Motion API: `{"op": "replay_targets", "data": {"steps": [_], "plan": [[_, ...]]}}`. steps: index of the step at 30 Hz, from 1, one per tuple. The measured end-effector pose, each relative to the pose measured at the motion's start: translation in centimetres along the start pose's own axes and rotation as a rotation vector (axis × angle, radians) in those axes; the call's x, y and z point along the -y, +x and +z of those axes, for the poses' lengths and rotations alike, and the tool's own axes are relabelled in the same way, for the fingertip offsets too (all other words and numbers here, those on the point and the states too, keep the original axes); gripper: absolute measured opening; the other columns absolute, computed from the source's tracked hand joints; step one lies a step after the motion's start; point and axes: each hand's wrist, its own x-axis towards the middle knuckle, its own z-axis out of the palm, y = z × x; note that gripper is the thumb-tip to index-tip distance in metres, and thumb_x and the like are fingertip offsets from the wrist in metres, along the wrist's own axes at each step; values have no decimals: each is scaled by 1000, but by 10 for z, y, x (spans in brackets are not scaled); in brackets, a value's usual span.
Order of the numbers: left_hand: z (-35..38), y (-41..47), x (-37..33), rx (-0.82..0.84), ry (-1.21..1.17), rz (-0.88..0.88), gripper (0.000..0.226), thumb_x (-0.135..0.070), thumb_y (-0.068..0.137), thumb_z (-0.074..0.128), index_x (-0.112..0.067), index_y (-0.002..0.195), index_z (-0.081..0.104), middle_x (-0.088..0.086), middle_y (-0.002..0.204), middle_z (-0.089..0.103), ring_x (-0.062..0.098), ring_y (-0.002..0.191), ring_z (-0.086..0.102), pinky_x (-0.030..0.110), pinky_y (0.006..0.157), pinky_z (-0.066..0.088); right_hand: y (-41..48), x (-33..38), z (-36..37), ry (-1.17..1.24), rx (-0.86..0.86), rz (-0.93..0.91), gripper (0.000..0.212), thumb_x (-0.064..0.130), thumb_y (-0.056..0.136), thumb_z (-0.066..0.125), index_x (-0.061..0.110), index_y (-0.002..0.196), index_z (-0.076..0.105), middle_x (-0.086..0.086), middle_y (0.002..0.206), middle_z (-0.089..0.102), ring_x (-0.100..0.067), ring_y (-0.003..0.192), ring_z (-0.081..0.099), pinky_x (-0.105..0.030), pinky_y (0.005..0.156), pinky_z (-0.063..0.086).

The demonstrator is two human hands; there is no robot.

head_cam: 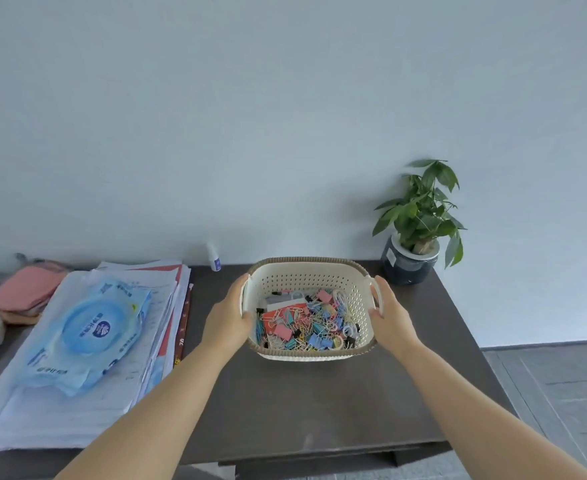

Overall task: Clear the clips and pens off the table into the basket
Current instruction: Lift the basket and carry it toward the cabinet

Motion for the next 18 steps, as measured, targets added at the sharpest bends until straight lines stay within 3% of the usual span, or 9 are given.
{"op": "replay_targets", "data": {"steps": [3, 6, 11, 15, 18], "plan": [[15, 25, 1, 24, -13, -41, 68, -4, 87, 49, -33, 142, 22, 5, 126, 58, 23, 96, 63, 35, 68, 57, 33, -4, 0, -30, 49, 28, 63, 6, 91, 35, 34, 144, 16, -6, 147, 41, -29, 116, 54, -30, 85, 44], [27, 47, -6, 32, -20, -71, 66, -5, 88, 48, -33, 142, 23, 4, 125, 59, 23, 97, 63, 33, 68, 55, 58, -6, -2, -34, 69, 57, 62, 6, 91, 36, 33, 143, 17, -6, 145, 43, -31, 118, 54, -33, 88, 45], [42, 78, -20, 54, -11, -109, 66, -3, 86, 45, -31, 143, 24, 6, 128, 58, 27, 103, 61, 31, 72, 50, 97, -10, -10, -26, 88, 84, 63, 5, 89, 37, 32, 143, 19, -9, 138, 50, -29, 106, 58, -32, 81, 46], [47, 95, -22, 53, 0, -122, 67, -4, 86, 45, -32, 142, 23, 6, 128, 58, 27, 100, 63, 34, 72, 54, 115, -7, -12, -21, 99, 71, 62, 2, 89, 36, 30, 143, 22, -14, 120, 60, -30, 88, 62, -37, 74, 51], [46, 104, -23, 50, 7, -133, 66, -2, 86, 42, -31, 142, 25, 7, 127, 58, 26, 94, 62, 31, 66, 47, 121, -4, -13, -22, 122, 71, 63, 3, 91, 36, 29, 146, 16, -15, 129, 54, -26, 83, 60, -32, 70, 48]]}}
